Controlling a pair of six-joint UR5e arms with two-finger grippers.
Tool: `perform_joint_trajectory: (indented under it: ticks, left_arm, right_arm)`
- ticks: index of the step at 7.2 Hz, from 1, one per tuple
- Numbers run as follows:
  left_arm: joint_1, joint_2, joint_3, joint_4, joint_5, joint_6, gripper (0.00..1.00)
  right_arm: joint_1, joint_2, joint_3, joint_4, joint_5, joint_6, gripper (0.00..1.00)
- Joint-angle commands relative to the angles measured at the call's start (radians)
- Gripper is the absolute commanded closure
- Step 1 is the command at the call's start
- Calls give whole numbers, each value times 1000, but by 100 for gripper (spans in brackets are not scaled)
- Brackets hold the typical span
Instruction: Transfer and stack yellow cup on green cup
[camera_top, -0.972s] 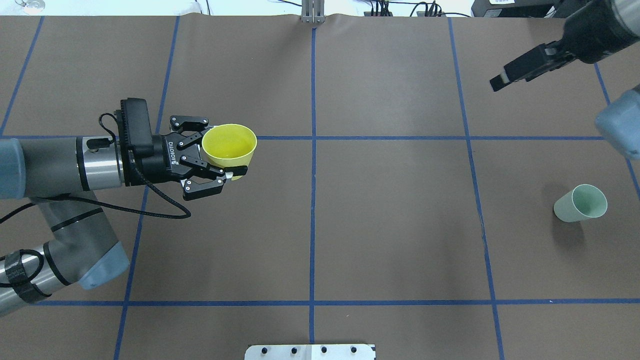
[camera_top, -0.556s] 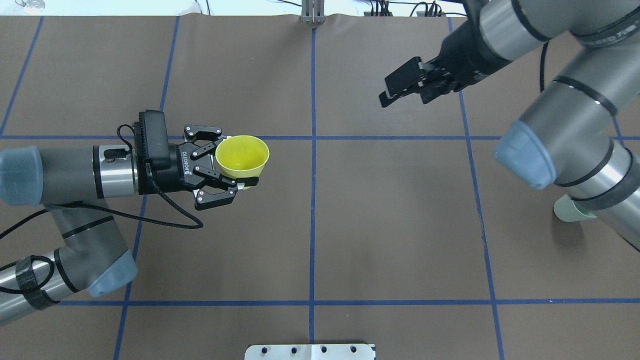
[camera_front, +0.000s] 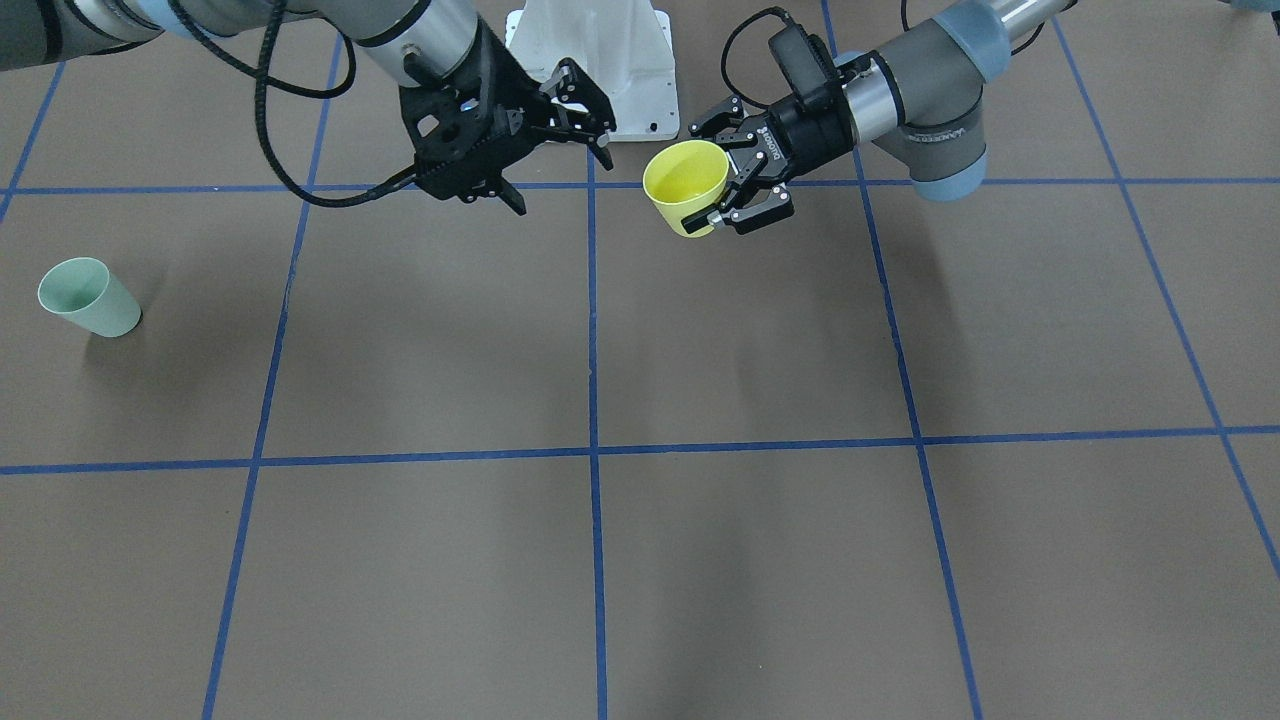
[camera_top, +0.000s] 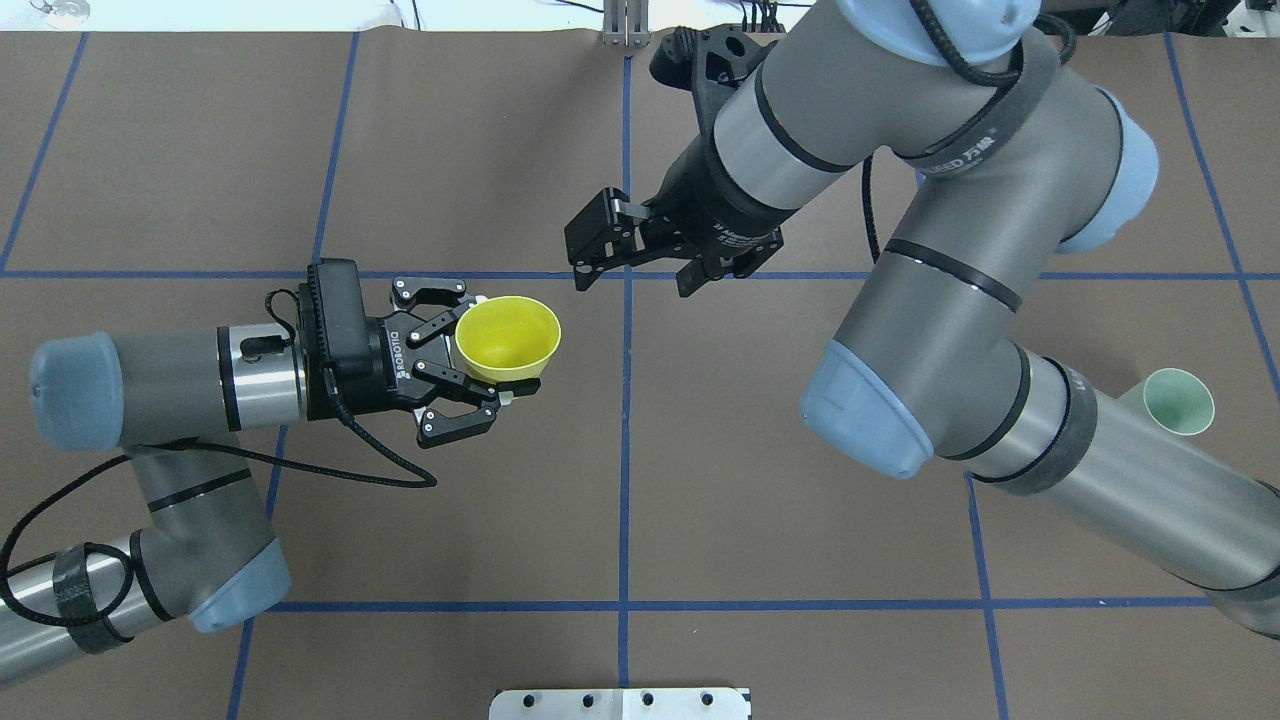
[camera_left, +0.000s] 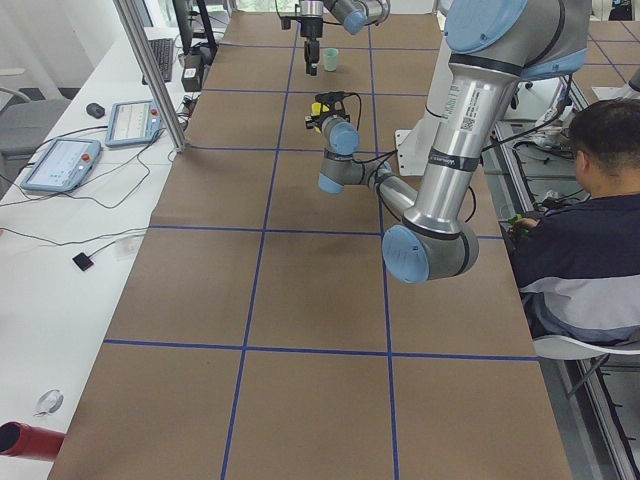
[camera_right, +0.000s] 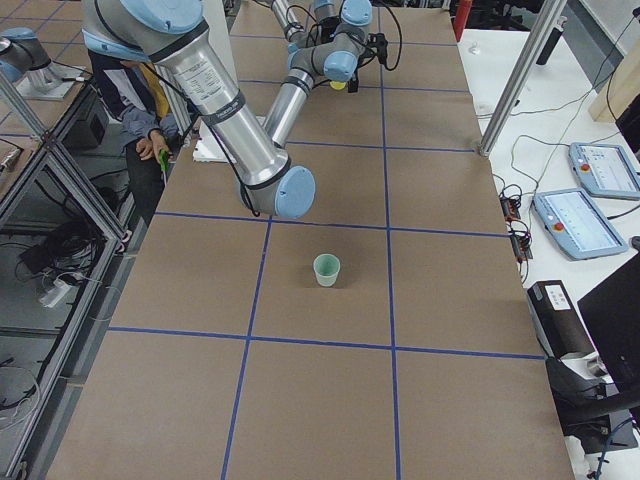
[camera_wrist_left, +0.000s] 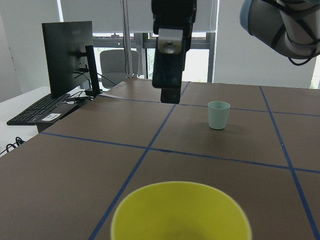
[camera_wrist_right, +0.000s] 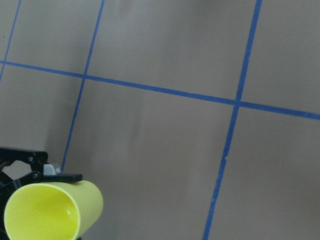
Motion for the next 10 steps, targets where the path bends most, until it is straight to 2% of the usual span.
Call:
perform_joint_trajectory:
  ticks: [1,4,6,9,10]
  left_arm:
    - [33,-4,-1,0,39,19,100]
    - [33,-6,-2,-9,40,20,100]
    - [33,-6,-4,-11,40,20,100]
    - [33,-4,-4,-11,40,20,100]
    - [33,-4,-2,-11,40,20,100]
  right_arm:
    - [-40,41,-5,-33,-12,65,1]
    - [-69,78,-69,-52,-21,65,1]
    - [-99,67,-68,-54,-71,53,4]
    - [-141,52,-69,-54,-136,51,13]
    - [-145,49,-71,-54,-142,50,21]
